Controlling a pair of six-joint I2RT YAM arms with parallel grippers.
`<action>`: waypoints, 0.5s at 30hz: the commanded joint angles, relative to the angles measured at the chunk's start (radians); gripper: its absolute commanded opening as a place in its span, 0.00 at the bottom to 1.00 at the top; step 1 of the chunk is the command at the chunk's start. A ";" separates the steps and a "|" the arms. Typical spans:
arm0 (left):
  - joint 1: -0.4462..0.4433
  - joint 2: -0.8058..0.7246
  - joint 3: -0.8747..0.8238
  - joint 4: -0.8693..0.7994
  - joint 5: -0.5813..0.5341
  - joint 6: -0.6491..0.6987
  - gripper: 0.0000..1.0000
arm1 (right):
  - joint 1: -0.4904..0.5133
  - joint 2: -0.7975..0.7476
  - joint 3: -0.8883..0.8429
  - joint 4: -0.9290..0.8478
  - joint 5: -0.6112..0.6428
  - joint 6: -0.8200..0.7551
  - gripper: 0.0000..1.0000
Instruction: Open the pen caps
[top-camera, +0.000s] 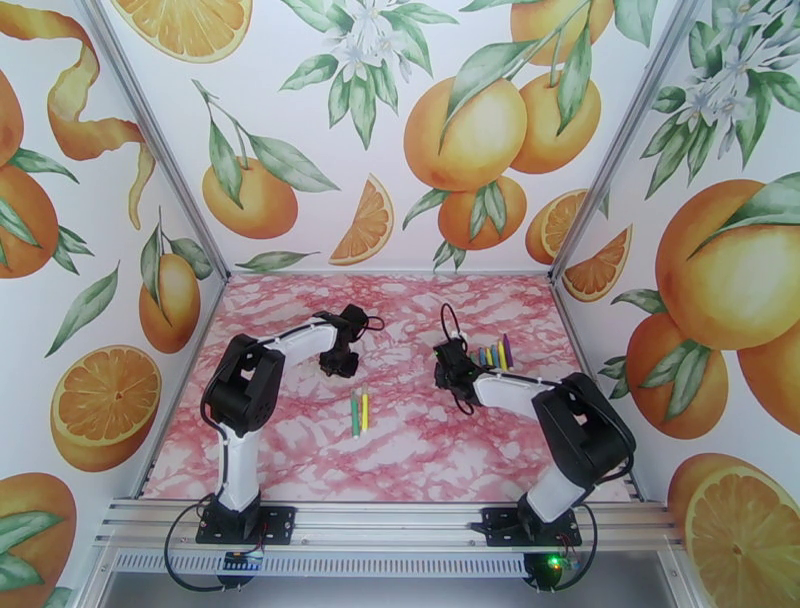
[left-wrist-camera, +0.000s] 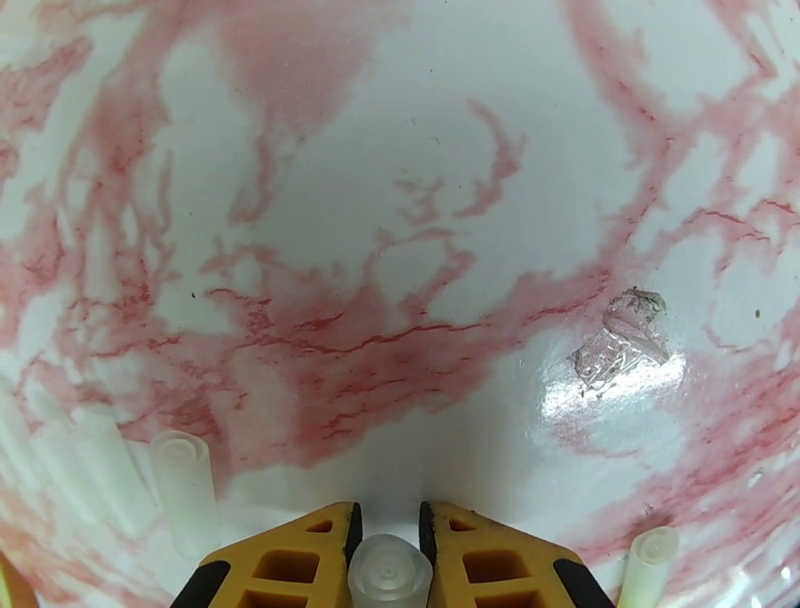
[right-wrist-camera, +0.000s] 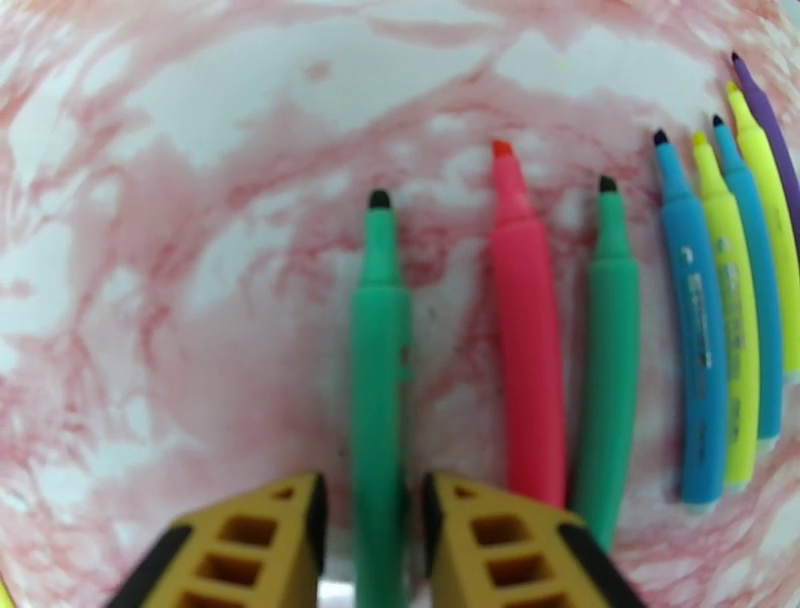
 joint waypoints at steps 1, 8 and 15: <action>-0.004 0.002 0.034 -0.012 -0.018 0.017 0.26 | -0.009 -0.042 0.011 -0.018 -0.010 -0.011 0.35; -0.005 -0.025 0.044 -0.014 -0.024 0.028 0.30 | -0.009 -0.077 0.009 -0.025 -0.028 -0.028 0.38; -0.006 -0.089 0.034 0.029 -0.035 0.018 0.30 | -0.008 -0.128 -0.011 0.016 -0.108 -0.078 0.39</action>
